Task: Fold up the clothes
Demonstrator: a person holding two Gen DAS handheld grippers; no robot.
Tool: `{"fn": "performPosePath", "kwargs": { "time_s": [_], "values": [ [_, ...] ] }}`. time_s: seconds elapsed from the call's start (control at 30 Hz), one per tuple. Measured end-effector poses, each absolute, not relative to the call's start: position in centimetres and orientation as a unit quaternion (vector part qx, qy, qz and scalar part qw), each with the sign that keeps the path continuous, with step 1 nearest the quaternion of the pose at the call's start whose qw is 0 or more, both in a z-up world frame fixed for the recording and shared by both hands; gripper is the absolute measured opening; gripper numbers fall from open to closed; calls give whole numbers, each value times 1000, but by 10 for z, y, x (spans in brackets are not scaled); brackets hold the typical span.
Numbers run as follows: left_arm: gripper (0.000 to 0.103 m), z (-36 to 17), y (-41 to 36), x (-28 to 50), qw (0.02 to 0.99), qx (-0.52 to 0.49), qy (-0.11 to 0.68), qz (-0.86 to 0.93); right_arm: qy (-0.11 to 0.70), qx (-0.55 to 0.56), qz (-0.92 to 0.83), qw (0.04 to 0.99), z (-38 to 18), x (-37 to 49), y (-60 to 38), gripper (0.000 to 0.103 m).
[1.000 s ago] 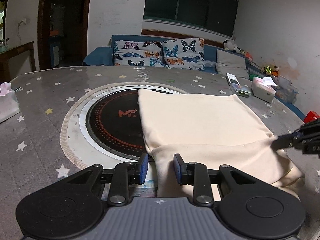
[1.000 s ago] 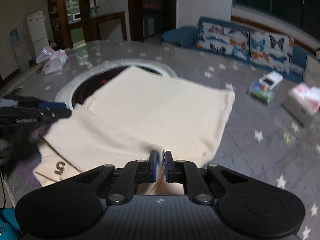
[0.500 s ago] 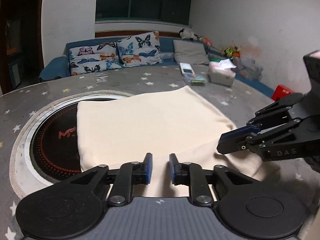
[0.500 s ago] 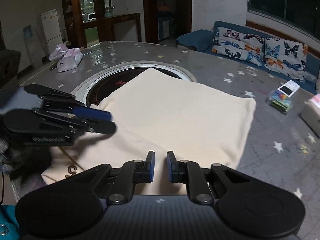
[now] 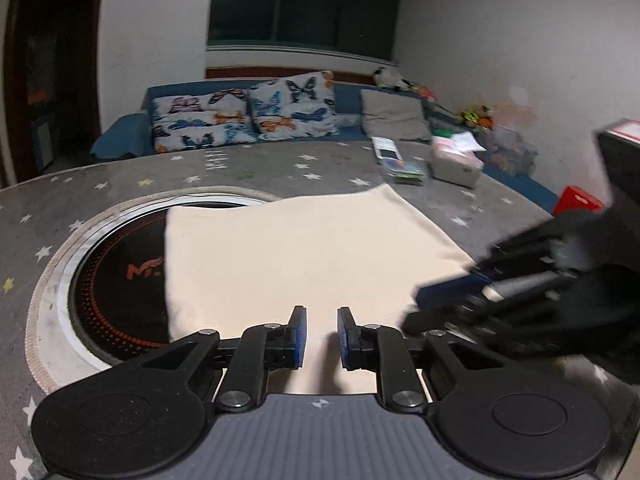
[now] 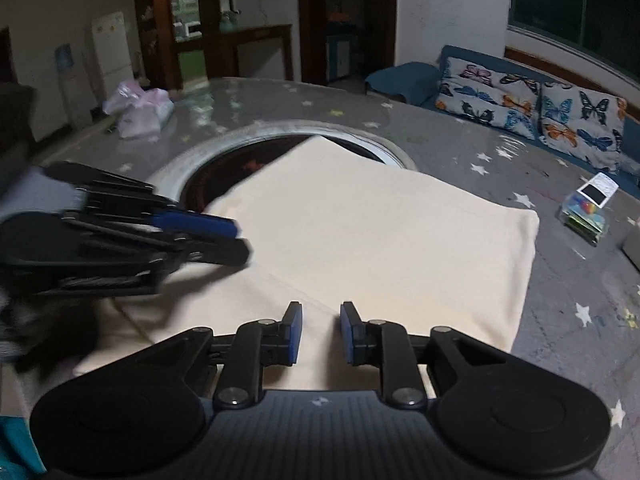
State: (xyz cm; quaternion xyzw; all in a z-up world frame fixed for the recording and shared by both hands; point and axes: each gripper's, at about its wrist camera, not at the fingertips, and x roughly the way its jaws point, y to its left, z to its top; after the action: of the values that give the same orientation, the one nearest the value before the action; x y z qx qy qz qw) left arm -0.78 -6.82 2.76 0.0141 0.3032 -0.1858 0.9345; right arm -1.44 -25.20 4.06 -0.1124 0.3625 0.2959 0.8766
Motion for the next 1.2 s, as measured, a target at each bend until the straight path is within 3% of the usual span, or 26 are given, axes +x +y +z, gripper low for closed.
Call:
{"fn": "performPosePath", "kwargs": {
  "time_s": [0.43,0.8,1.2],
  "values": [
    [20,16,-81,-8,928,48,306,-207,374,-142,311,862,49,-49,-273,21],
    [20,44,-52,-72,926,104,287,-221,381,-160,297,861,46,-76,-298,22],
    [37,20,-67,-127,886,257,261,-283,371,-176,303,860,58,-85,-300,27]
  ]
}}
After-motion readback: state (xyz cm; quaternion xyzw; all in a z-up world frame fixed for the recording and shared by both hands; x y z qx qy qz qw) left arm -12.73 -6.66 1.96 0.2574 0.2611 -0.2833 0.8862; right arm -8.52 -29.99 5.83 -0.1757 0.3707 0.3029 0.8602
